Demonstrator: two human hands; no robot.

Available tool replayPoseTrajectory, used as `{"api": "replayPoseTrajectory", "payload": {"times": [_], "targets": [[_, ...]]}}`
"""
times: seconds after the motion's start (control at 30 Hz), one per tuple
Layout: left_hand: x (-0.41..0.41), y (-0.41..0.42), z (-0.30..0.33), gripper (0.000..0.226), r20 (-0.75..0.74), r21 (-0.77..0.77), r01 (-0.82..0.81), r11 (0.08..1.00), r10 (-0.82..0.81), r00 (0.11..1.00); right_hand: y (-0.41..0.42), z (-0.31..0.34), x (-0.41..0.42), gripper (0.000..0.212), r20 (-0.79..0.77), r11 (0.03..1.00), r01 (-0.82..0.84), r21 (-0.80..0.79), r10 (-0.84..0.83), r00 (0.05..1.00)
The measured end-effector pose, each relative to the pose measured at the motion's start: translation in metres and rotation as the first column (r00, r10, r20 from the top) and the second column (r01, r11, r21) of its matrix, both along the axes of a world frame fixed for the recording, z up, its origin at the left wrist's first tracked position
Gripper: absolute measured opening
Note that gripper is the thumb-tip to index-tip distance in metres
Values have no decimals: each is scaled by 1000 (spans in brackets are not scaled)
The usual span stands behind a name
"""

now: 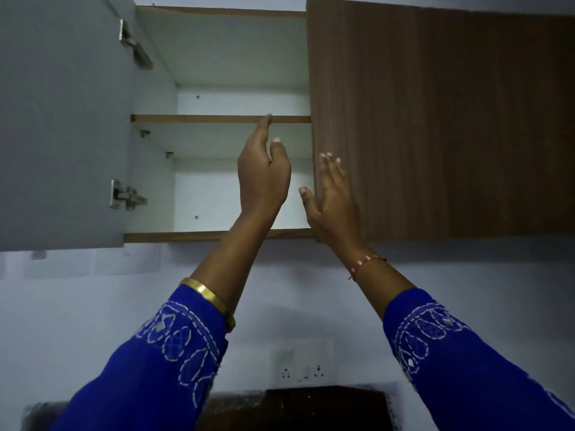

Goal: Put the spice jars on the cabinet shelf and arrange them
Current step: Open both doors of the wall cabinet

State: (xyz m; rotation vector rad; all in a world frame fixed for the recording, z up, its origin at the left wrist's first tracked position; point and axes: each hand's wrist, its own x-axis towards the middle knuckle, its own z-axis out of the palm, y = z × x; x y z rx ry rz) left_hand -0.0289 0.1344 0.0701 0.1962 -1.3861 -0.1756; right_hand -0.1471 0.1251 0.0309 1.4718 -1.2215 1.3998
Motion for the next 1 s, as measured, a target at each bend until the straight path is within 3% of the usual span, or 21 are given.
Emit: {"api": "replayPoseTrajectory", "payload": {"times": [0.37, 0.5, 0.6, 1.0], "targets": [[-66, -100, 6, 45, 152, 249, 152, 956, -194, 969, -84, 10, -55, 85, 239, 955, 218, 204, -264, 934], [-85, -122, 15, 47, 229, 283, 159, 946, -228, 946, -106, 7, -56, 99, 219, 882, 333, 332, -416, 883], [-97, -134, 20, 49, 252, 323, 189, 927, -277, 927, -118, 2, -57, 105, 178, 845, 415, 338, -490, 853], [-123, -131, 27, 43, 140, 414, 420, 807, -513, 847, -104, -2, -57, 107, 189, 868, 390, 306, -457, 869]]}}
